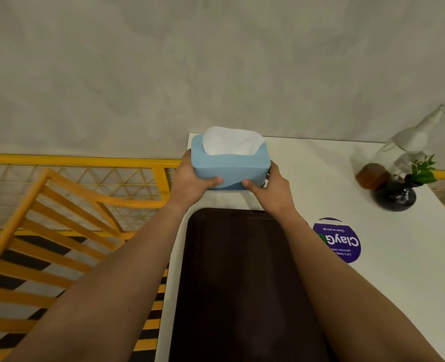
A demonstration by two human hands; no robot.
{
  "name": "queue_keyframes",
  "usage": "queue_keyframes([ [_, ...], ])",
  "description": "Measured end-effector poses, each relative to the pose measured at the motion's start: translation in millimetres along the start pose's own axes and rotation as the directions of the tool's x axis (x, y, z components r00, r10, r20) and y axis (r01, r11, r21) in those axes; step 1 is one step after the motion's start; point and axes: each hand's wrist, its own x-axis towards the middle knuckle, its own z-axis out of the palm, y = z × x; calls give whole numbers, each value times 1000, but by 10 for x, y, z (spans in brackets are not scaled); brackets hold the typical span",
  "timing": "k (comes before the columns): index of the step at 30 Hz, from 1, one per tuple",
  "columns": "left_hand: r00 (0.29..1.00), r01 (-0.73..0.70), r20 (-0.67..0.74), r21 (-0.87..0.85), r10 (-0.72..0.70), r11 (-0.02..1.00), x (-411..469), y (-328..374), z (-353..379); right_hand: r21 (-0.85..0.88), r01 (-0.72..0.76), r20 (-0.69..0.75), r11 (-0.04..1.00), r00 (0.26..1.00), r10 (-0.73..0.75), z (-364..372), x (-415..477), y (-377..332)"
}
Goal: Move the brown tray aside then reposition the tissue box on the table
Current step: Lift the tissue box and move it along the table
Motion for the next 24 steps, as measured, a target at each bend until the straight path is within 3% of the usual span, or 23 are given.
queue_keyframes([
  [16,996,25,87,60,-31,998,511,-474,67,9,-56,54,998,997,55,359,432,287],
  [24,989,50,136,85,-62,995,801,-508,80,44,-5,56,999,998,2,402,708,289],
])
